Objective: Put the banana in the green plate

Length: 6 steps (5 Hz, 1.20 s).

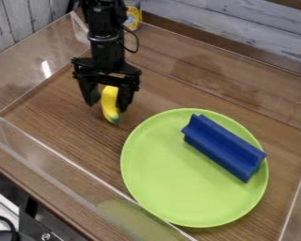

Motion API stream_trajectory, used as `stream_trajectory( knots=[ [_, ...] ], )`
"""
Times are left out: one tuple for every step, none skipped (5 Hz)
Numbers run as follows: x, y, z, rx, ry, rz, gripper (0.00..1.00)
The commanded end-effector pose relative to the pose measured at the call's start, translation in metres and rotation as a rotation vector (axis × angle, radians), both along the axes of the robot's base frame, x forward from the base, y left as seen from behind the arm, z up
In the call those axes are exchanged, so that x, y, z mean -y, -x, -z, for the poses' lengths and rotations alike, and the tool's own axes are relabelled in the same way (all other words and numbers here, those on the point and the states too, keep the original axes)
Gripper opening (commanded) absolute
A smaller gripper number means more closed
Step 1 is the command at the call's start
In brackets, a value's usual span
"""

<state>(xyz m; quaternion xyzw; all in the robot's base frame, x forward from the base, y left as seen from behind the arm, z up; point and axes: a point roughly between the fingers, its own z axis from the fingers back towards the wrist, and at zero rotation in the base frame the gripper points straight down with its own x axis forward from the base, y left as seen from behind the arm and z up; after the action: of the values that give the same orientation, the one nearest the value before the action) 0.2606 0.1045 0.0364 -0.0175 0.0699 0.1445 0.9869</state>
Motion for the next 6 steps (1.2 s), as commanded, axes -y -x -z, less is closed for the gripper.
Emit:
stream_trajectory(
  knots=[
    [-0.0073,-0.0079,-0.0125,0.044,-0.010,-0.015,1.00],
    [-0.0080,-0.0089,-0.0138,0.044,-0.006,-0.017,1.00],
    [-0.0082,-0.0099,-0.0122,0.043,-0.001,-0.020,1.00],
    [-0.0080,-0.0113,-0.0082,0.045,0.005,-0.027,0.00],
    [-0.0071,-0.0124,-0.0068,0.048,0.010,-0.033,0.00],
    [-0.0038,-0.0136,-0.0150,0.051,0.004,-0.027,0.00]
  ],
)
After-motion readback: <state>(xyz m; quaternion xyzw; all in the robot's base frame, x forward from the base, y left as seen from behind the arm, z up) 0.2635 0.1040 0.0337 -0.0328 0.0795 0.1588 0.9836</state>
